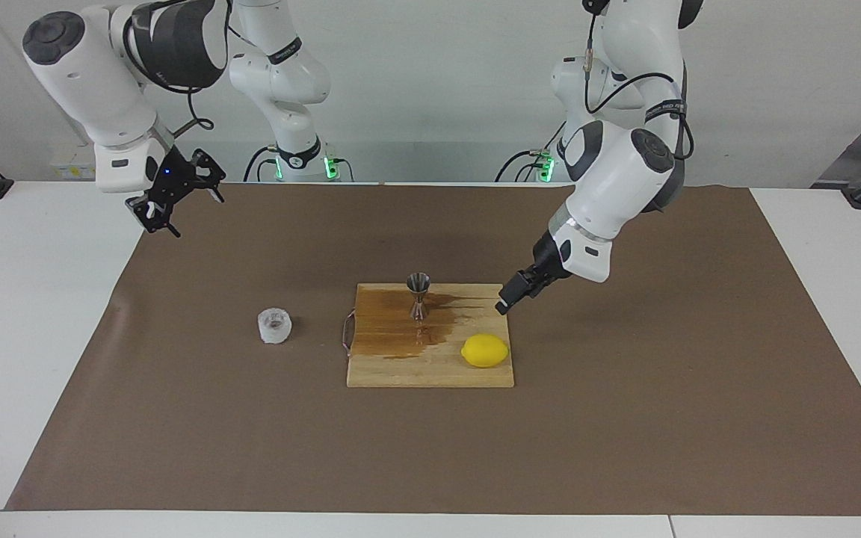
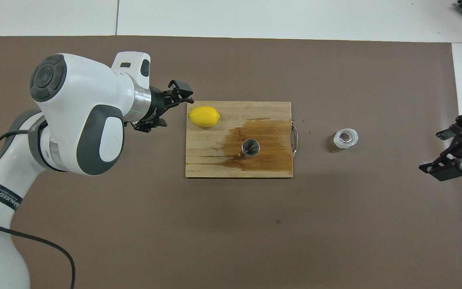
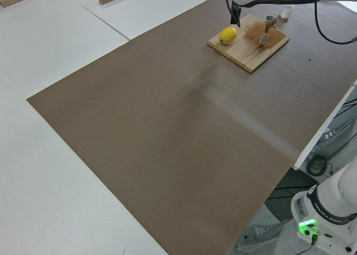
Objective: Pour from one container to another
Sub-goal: 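Withdraw the left gripper while the right gripper reaches the glass cup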
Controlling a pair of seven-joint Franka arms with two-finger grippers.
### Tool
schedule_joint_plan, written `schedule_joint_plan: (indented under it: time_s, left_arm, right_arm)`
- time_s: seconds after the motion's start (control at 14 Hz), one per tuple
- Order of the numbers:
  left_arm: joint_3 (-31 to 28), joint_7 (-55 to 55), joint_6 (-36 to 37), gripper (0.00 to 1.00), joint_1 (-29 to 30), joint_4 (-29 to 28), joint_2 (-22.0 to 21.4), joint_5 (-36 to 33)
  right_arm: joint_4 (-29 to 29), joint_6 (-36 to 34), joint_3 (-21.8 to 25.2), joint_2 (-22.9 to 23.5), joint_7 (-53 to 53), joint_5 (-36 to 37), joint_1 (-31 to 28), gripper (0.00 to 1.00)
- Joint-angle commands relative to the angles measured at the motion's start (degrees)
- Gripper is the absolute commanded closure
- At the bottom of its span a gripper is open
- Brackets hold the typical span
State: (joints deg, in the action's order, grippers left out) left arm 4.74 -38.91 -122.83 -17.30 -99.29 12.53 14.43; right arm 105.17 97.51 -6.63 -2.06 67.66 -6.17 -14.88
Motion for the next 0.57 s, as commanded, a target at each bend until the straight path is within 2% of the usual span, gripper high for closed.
schedule_joint_plan:
  time_s: [0.0,0.14,0.28,0.5]
  left_arm:
    - [-0.3,7.2,6.2,0.0,0.8,-0.7,-4.2,-9.1]
    - [-0.5,16.3,10.4,0.0,4.5,-0.9,-7.1,-10.6]
    - [-0.5,25.3,15.0,0.0,8.8,-1.4,-10.7,-10.6]
    - [-0.7,34.7,18.1,0.0,12.6,-0.5,-13.3,-10.9]
  right_arm:
    - [0.9,2.6,-0.3,3.5,14.3,-6.8,-3.3,0.0]
    - [1.0,5.5,-0.3,7.3,26.1,-12.4,-5.4,0.0]
    - [2.8,7.5,-0.2,9.3,32.2,-19.0,-6.3,0.0]
    - [3.4,11.4,-0.3,14.1,43.0,-27.6,-7.6,0.0]
